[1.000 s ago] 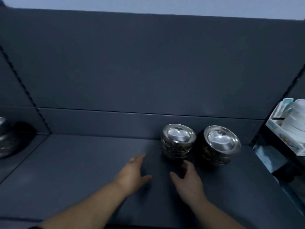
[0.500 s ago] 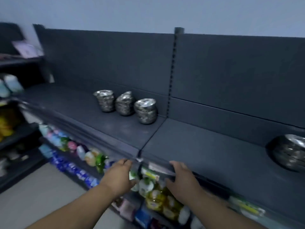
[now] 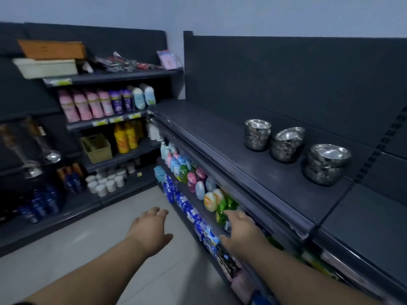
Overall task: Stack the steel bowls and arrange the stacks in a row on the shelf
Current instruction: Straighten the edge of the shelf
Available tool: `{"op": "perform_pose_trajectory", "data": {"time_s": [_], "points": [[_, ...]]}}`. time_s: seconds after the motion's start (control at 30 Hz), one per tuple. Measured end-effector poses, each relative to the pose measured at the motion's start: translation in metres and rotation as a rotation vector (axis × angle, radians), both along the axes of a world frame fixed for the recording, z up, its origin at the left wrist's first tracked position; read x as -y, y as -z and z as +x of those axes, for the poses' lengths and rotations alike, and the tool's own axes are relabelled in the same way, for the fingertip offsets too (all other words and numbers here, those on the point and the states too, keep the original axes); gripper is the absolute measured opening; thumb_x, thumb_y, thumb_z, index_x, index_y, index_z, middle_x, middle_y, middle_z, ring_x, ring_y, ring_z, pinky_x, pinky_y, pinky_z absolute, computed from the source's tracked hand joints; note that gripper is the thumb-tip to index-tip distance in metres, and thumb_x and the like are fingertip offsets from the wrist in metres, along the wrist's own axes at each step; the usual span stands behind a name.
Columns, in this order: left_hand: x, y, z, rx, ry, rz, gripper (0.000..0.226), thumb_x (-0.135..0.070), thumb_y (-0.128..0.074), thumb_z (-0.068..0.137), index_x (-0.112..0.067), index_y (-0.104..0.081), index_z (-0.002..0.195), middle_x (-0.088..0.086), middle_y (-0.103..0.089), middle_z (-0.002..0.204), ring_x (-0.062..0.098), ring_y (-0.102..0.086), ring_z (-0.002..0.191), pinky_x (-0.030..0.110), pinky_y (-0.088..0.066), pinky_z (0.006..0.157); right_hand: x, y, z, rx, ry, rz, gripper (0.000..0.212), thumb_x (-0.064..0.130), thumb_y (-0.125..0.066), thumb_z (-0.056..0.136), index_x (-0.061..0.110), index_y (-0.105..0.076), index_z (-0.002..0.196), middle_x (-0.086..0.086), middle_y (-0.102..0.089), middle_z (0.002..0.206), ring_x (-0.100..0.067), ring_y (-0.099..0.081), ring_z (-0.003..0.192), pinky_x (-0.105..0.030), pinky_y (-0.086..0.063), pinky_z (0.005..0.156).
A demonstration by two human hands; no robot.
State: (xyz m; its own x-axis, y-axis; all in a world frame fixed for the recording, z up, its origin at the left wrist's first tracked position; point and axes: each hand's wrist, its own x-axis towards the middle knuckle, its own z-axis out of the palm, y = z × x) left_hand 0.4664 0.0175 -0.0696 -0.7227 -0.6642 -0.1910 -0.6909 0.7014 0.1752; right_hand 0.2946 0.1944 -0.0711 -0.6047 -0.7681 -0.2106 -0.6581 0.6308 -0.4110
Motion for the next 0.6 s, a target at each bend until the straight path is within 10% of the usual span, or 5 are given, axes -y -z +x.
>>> {"op": "perform_pose_trajectory", "data": {"time_s": [0.6], "points": [[0.17,-0.015,-0.26,-0.128,0.158,-0.073,0.069,-0.049,-0.058,0.084,-0.025,-0.034,0.145,-0.001,-0.034,0.15,0.021,-0.038,0.134,0.033,-0.036,0.109,0.141,-0.021,-0.244,-0.074,0.2,-0.073,0.069,0.042,-0.056,0.091,0.021,-0.026,0.149,-0.003,-0.029,0.151,-0.023,-0.032,0.136,-0.033,-0.034,0.11]]}}
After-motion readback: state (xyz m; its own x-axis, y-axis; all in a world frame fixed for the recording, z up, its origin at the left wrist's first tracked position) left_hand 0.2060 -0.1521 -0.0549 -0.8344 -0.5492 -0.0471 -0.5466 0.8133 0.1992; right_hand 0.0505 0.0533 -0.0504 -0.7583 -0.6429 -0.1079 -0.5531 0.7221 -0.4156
